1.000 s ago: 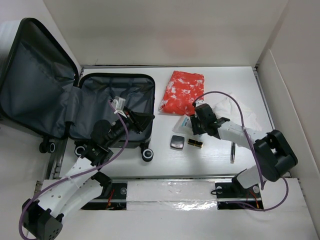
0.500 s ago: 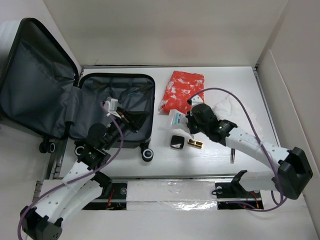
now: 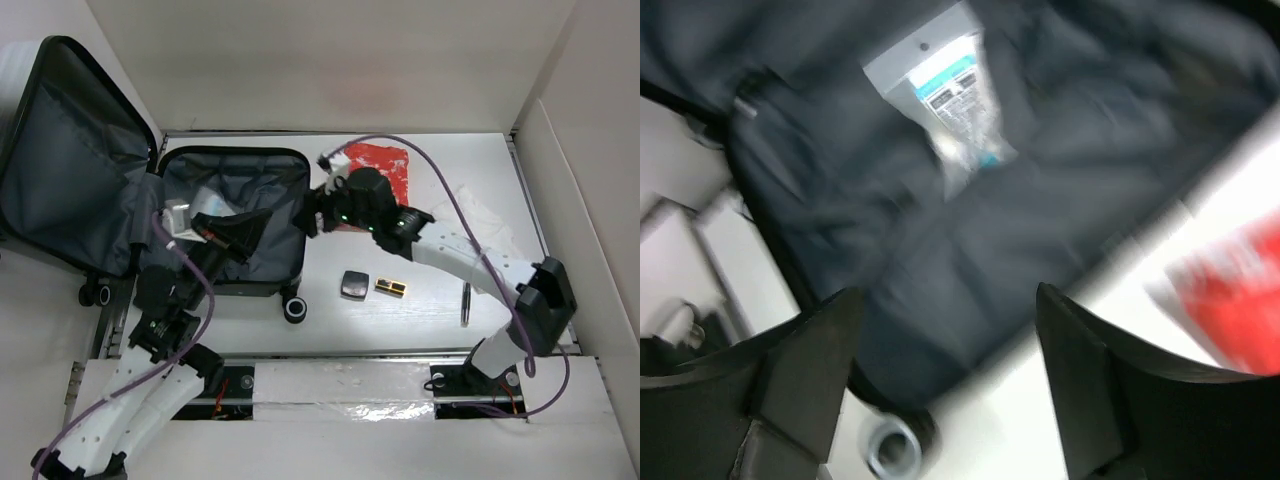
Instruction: Pack the luggage
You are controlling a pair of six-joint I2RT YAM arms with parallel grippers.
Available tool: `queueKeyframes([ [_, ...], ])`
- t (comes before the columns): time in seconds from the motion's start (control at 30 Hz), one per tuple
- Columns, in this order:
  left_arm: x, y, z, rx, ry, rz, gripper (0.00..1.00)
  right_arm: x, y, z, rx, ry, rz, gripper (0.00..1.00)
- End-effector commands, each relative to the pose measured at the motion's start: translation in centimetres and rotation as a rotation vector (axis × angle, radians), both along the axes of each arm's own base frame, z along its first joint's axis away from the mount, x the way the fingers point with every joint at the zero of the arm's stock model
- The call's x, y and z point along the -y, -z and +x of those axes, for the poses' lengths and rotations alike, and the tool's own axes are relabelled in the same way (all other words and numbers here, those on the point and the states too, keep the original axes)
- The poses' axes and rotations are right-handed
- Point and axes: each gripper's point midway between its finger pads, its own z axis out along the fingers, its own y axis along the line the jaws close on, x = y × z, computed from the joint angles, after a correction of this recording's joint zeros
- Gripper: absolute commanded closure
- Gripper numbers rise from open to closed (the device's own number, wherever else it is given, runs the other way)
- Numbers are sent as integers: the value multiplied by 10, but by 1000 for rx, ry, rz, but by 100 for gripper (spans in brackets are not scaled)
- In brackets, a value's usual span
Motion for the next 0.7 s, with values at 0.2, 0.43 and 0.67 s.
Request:
queueKeyframes([
  [0.2,92,74,36,-153,277,199,100,237,51,16,30,667,-72,97],
  [0.43,174,164,30,-286,182,592,90,337,53,-6,104,918,47,69],
  [0.67,229,196,8,-211,352,775,28,358,37,-18,141,919,137,40],
])
